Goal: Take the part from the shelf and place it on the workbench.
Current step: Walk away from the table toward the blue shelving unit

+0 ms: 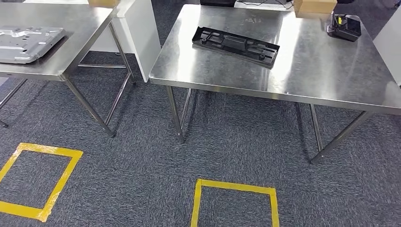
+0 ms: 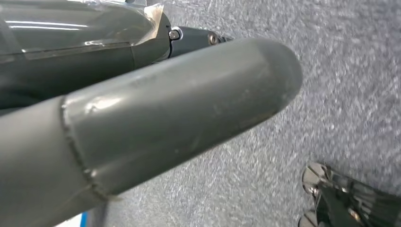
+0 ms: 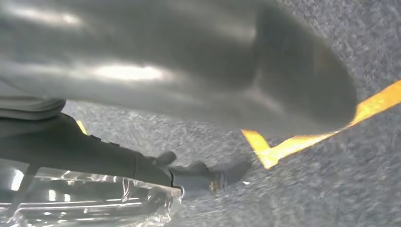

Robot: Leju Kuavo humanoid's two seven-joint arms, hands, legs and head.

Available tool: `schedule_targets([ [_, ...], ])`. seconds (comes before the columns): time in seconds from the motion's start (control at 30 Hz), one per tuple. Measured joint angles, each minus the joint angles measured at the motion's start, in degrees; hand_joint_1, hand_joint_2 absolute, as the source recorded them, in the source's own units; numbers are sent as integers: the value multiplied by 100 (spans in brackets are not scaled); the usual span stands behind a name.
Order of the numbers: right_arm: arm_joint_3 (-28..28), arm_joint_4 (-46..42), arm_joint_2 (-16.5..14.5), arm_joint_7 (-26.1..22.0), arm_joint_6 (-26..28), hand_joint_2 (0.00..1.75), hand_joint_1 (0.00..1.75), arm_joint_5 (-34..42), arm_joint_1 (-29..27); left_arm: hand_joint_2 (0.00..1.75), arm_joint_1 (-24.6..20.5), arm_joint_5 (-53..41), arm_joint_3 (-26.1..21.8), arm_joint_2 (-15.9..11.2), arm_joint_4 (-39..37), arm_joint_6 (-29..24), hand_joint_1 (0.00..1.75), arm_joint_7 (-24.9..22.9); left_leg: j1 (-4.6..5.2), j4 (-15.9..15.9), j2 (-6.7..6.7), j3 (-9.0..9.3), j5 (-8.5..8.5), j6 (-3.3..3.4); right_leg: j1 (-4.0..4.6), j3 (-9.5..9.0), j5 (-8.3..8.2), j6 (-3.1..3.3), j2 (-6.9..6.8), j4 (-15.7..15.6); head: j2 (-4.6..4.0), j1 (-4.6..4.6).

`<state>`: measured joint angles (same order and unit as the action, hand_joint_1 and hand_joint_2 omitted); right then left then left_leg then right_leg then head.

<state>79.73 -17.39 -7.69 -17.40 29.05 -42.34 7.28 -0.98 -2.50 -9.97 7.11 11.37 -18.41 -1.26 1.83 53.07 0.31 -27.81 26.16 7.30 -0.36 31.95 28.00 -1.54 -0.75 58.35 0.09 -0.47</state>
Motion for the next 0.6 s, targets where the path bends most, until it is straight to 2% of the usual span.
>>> schedule_targets([
  [0.07, 0, -7, 18, 10, 12, 0, 0, 14, -3, 0, -17, -12, 1, 7, 2, 31, 0, -3, -47, -95, 18, -106, -150, -56, -15, 235, 423, 41, 38, 556, 0, 14],
  [0.1, 0, -7, 26, 13, 13, 0, 0, 16, -4, 0, -19, -14, 1, 16, 3, 43, 0, -5, -65, -91, 23, -187, -205, -111, -45, 346, 609, 22, 49, 910, 0, 25],
  [0.13, 0, -8, 44, 13, 14, 0, 0, 17, -6, 0, -19, -16, 1, 26, 3, 50, 0, -7, -87, -75, 32, -275, -258, -175, -85, 405, 699, -37, 52, 1202, 0, 26],
  [0.17, 0, -8, 55, 14, 14, 0, 0, 18, -6, 0, -18, -16, 1, 36, 2, 54, 0, -8, -120, -49, 41, -367, -310, -235, -122, 398, 680, -130, 52, 1360, 0, 25],
  [0.2, 0, -8, 64, 15, 15, 0, 0, 18, -7, 0, -18, -16, 1, 43, 2, 54, 0, -10, -164, -2, 50, -472, -358, -294, -162, 296, 555, -253, 51, 1322, 0, 26],
  [0.23, 0, -8, 70, 18, 15, 0, 0, 18, -6, 0, -20, -17, 1, 46, 2, 54, 0, -10, -211, 72, 56, -588, -397, -352, -209, 98, 389, -381, 51, 1088, 0, 27],
  [0.27, 0, -7, 70, 21, 14, 0, 0, 17, -1, 0, -23, -22, 1, 45, 2, 52, 0, -11, -238, 177, 56, -713, -424, -409, -260, -156, 302, -490, 54, 726, 0, 34],
  [0.3, -1, -7, 60, 26, 14, 0, 0, 16, 8, 0, -26, -31, 1, 40, 4, 50, 0, -11, -256, 298, 51, -836, -441, -460, -275, -411, 297, -544, 63, 347, 0, 53],
  [0.33, -1, -7, 53, 39, 13, 0, 0, 12, 14, 0, -26, -44, 1, 38, 7, 45, 0, -15, -252, 411, 47, -934, -456, -503, -286, -560, 359, -526, 72, 80, 1, 66],
  [0.37, -2, -9, 47, 52, 13, 0, 0, 8, 20, 0, -24, -62, 1, 37, 9, 39, 0, -20, -242, 497, 42, -1002, -477, -534, -280, -623, 447, -463, 80, -58, 1, 67],
  [0.43, -2, -12, 49, 87, 13, 0, 0, -2, 9, 0, -6, -87, 0, 42, 8, 31, 0, -40, -257, 551, 39, -1064, -551, -565, -273, -538, 461, -275, 72, -34, 2, 33],
  [0.47, -2, -13, 47, 100, 13, 0, 0, -4, 5, 0, 3, -93, 0, 42, 5, 30, 0, -49, -280, 576, 36, -1091, -507, -579, -274, -493, 417, -195, 58, -16, 2, 10],
  [0.5, -3, -12, 44, 111, 13, 0, 0, -6, 1, 0, 12, -94, 0, 41, 3, 29, 0, -57, -297, 667, 31, -1127, -338, -598, -272, -430, 357, -117, 44, -9, 2, 2],
  [0.53, -3, -13, 44, 119, 14, 0, 0, -9, 0, 0, 17, -95, -1, 43, 0, 29, 0, -62, -310, 857, 25, -1174, -52, -620, -262, -352, 289, -49, 31, -9, 2, -8],
  [0.57, -5, -13, 44, 128, 14, 0, 0, -12, 3, 0, 16, -95, -1, 45, -1, 29, 0, -66, -313, 1159, 17, -1228, 314, -635, -247, -266, 215, -1, 23, -8, 2, -14],
  [0.6, -10, -14, 45, 137, 14, 0, 0, -16, 3, 0, 15, -95, -1, 47, -1, 30, 0, -68, -311, 1532, 12, -1279, 635, -642, -233, -171, 139, 24, 19, -6, 2, -16],
])
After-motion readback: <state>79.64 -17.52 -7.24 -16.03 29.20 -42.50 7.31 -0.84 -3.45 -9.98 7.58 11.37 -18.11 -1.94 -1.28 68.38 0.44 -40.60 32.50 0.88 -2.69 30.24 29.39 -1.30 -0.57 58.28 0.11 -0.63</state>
